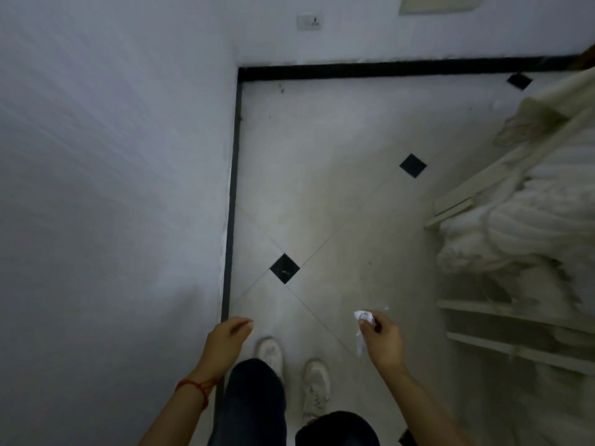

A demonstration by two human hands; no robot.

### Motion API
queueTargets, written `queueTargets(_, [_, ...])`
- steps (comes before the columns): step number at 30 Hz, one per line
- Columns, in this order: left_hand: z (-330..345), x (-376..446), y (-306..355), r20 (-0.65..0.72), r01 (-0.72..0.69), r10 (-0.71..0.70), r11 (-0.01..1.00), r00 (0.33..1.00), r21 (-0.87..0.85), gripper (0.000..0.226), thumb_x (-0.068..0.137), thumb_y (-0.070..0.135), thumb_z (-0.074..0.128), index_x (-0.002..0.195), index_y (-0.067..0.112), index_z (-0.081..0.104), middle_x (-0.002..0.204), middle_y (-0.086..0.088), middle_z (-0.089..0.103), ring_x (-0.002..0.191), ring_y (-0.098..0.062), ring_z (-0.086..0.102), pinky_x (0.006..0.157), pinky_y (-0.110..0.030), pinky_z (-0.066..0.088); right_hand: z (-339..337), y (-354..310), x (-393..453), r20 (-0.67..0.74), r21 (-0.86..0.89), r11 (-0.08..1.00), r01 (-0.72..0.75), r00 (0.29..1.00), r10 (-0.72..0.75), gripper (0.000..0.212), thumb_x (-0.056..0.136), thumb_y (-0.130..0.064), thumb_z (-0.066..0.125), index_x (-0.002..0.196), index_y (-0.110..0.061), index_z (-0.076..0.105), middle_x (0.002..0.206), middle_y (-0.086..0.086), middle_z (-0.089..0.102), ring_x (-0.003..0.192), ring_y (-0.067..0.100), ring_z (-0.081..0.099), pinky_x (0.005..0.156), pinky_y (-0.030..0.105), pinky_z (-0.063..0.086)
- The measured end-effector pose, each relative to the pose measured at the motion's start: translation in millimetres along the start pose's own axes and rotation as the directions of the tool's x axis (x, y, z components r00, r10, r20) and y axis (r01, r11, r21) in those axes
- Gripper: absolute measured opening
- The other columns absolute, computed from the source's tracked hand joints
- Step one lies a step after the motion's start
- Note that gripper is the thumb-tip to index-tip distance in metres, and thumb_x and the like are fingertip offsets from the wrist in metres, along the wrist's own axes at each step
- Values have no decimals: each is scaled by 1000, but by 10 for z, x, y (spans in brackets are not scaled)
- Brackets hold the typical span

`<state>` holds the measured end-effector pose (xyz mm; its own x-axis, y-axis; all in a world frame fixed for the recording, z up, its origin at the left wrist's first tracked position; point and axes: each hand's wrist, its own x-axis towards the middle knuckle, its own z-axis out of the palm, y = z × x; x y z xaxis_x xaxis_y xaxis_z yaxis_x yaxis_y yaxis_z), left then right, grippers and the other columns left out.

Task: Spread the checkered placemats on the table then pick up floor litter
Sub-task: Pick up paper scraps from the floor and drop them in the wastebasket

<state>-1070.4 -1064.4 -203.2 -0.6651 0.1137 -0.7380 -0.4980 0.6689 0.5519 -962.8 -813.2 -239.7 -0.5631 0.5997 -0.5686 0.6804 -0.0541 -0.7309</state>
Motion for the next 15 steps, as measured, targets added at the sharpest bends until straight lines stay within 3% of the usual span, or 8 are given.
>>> queueTargets(3, [-133, -39, 311, 1, 5, -5, 999, 1000, -51, 10, 90, 18, 55, 87, 25, 62, 95, -5, 64, 91, -22, 60, 82, -30, 46, -95, -338, -37, -15, 10, 1000, -26, 1000, 26, 11, 85, -1, 60, 79, -7, 67, 48, -9, 62, 51, -10, 58, 52, 2, 40])
queueTargets(7, [-393, 108, 719, 18, -17, 17, 1000, 1000, -17, 19, 89, 17, 56, 77, 30, 61, 87, -3, 65, 88, -24, 61, 78, -31, 47, -104, -828, 90, -55, 34, 997, -65, 996, 67, 16, 85, -5, 60, 73, -13, 66, 46, -22, 62, 49, -8, 58, 51, 6, 42])
queueTargets(9, [-578, 301, 943, 28, -22, 22, 1000, 999, -13, 16, 90, 17, 55, 80, 28, 63, 91, -5, 66, 91, -25, 62, 77, -30, 46, -115, -1091, 271, -91, 62, 993, -99, 990, 105, 26, 85, -7, 59, 63, -20, 61, 41, -18, 60, 43, -2, 55, 57, 23, 46])
queueTargets(11, [-768, 538, 1193, 34, -23, 24, 1000, 999, -6, 11, 90, 18, 55, 86, 23, 64, 94, -6, 66, 94, -25, 62, 76, -29, 45, -139, -1381, 478, -140, 71, 989, -130, 980, 139, 23, 86, -7, 59, 65, -17, 65, 41, -13, 59, 52, 8, 56, 67, 29, 45])
queueTargets(13, [-953, 813, 1488, 62, -26, 26, 1000, 998, -4, 16, 91, 16, 54, 80, 23, 63, 88, -4, 66, 91, -26, 61, 70, -28, 44, -169, -1717, 694, -202, 118, 984, -135, 967, 157, 15, 86, -4, 56, 85, -1, 71, 62, -6, 65, 72, 19, 58, 74, 31, 43])
queueTargets(15, [-1122, 1096, 1820, 93, -34, 32, 999, 995, 27, 22, 91, 15, 52, 74, 23, 62, 82, -2, 64, 87, -24, 59, 67, -26, 42, -199, -2043, 910, -246, 156, 979, -129, 955, 165, 22, 88, -2, 53, 104, 5, 67, 89, 6, 65, 84, 21, 57, 76, 30, 43])
